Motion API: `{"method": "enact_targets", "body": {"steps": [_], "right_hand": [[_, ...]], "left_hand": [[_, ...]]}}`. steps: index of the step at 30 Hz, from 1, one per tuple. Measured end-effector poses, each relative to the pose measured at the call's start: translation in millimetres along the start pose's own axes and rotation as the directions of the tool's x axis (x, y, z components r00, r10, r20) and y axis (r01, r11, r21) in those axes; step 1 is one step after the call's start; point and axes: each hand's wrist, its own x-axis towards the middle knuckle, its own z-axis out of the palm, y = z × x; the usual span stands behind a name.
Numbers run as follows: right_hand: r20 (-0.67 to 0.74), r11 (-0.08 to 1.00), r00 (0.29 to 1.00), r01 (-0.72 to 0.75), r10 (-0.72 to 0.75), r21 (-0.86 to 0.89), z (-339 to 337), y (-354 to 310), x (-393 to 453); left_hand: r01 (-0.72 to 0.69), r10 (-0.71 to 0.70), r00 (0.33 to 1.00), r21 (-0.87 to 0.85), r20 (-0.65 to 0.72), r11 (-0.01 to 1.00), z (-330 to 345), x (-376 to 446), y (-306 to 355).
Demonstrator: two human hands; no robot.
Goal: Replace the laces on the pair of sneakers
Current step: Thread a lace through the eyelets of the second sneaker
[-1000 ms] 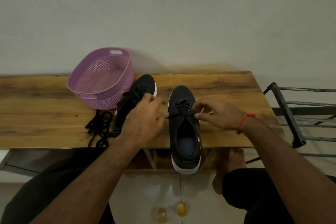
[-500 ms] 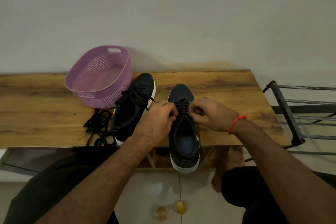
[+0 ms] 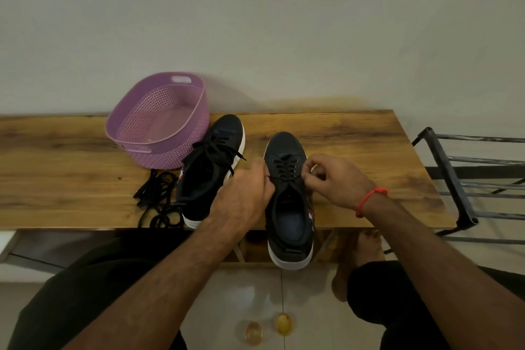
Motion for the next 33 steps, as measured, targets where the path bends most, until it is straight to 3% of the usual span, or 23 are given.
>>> {"method": "enact_targets", "body": {"steps": [5,9,12,14,18,21,23,25,27,29,31,33], "right_hand": [[-0.225,0.942,0.937,-0.206,0.268,0.265,24,-6,1],[-0.252,0.924,0.897,-0.311,0.363,0.222,25,-11,4],[-0.147,0.87,0.869,-0.432,0.472,0.238,26,-9,7],[-0.061,0.788,0.854,-0.447,0.517,0.424,27,-8,9],[-0.046,0.685,0.857,-0.376,0.512,0.624,28,-6,12],[-0.131,0.648,0.867,-0.251,0.481,0.719,31,-10,12],[-0.185,0.618,0.897,-0.116,0.401,0.778,29,-15,13],[-0.157,0.64,0.961,-0.027,0.229,0.768,23,-18,13],[-0.059,0.723,0.998,0.042,-0.002,0.69,15,-22,11],[-0.011,0.819,0.989,0.128,-0.147,0.559,9,-24,10],[-0.03,0.855,0.987,0.152,-0.158,0.495,6,-24,9],[-0.035,0.86,0.993,0.116,-0.113,0.497,4,-22,8]], "left_hand": [[0.151,-0.179,0.983,-0.418,-0.029,0.896,8,3,2],[0.269,-0.313,0.945,-0.769,0.095,0.58,14,5,10],[0.264,-0.335,0.937,-0.828,0.099,0.494,14,4,12],[0.245,-0.334,0.939,-0.834,0.077,0.494,13,6,13],[0.176,-0.336,0.942,-0.864,0.009,0.472,10,8,18],[0.14,-0.349,0.937,-0.925,0.009,0.353,4,12,21],[0.079,-0.307,0.951,-0.93,-0.037,0.359,-1,15,21],[-0.04,-0.174,0.978,-0.918,-0.117,0.394,-4,16,21],[-0.178,0.018,0.981,-0.872,-0.191,0.455,-5,18,23],[-0.277,0.195,0.959,-0.816,-0.205,0.507,-4,20,24],[-0.312,0.285,0.942,-0.768,-0.175,0.56,-4,22,24],[-0.292,0.283,0.95,-0.695,-0.131,0.657,-6,24,22]]}}
